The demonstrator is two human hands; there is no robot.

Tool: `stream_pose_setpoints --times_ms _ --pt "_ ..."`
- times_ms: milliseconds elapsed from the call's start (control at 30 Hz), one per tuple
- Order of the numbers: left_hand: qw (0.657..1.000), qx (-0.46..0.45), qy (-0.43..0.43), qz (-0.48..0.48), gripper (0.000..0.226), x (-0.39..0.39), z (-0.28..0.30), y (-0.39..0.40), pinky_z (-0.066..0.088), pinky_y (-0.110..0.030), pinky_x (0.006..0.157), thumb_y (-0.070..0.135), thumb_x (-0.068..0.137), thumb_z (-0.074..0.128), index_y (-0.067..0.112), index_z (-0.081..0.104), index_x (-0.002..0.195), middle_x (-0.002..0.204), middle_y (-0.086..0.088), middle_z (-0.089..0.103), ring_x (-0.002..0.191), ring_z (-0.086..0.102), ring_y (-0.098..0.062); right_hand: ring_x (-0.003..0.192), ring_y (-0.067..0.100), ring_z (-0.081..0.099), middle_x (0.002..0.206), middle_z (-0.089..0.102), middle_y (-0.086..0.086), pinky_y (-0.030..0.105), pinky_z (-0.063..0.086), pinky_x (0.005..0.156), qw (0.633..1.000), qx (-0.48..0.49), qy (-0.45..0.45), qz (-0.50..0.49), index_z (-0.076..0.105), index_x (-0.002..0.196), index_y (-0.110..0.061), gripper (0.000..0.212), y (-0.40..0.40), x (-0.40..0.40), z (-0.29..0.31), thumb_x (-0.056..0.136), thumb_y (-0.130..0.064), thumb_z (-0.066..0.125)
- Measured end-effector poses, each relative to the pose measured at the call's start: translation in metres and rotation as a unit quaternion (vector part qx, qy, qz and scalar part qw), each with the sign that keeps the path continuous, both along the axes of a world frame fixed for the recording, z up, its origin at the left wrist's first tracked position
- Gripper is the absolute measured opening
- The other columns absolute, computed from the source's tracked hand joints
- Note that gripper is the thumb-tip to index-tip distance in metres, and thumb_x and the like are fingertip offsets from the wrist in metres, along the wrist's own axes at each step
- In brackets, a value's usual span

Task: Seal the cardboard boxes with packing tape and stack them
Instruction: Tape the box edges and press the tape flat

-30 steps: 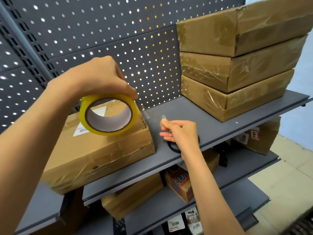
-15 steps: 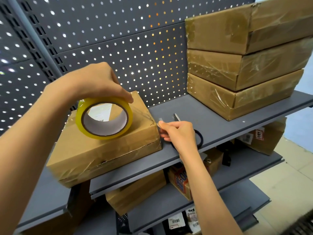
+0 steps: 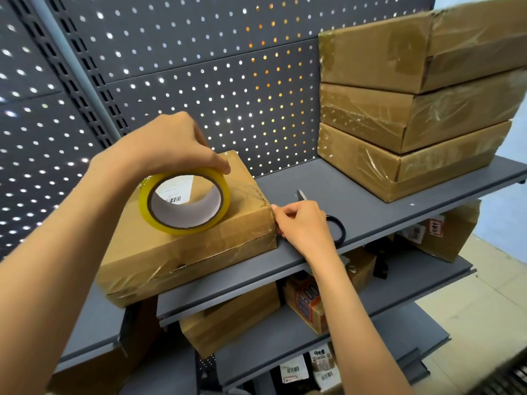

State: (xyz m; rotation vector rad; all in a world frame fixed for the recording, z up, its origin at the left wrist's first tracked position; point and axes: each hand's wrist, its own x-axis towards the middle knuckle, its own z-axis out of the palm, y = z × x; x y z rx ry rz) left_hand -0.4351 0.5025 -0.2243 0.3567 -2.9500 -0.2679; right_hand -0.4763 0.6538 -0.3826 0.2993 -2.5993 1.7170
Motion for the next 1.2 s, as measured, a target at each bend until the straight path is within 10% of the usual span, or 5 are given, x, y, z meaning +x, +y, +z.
stream_pose_setpoints --times_ms 233,400,1200 --pt "1.0 0.02 0.019 0.004 0.039 -0.001 -0.006 0.0 0.031 -0.029 0.054 0.043 0.072 0.074 0.005 0.067 0.077 0.07 -0.011 0.049 0.064 0.039 -0.022 0.088 0.008 0.057 0.086 0.065 -0.002 0.018 0.042 0.08 0.998 0.014 0.051 -0.041 0.069 0.111 -0.008 0.025 -0.001 0.002 0.002 0.093 -0.024 0.06" --pt "0.999 0.04 0.023 0.007 0.041 -0.002 -0.009 -0.001 0.033 -0.027 0.055 0.038 0.073 0.073 -0.002 0.068 0.08 0.07 -0.01 0.053 0.065 0.042 -0.022 0.104 0.022 0.061 0.114 0.065 0.006 0.032 0.047 0.085 0.982 0.12 0.097 -0.112 0.062 0.121 -0.013 0.028 0.014 0.005 0.002 0.095 -0.019 0.056" --pt "0.997 0.062 0.045 -0.013 0.032 0.001 -0.012 -0.002 0.024 -0.027 0.05 0.036 0.074 0.07 0.012 0.05 0.07 0.063 -0.005 0.037 0.058 0.03 -0.018 0.113 0.029 0.043 0.119 0.052 0.015 0.029 0.038 0.087 0.922 0.358 0.067 -0.134 0.057 0.108 -0.004 0.022 0.021 0.014 -0.01 0.099 -0.023 0.048"
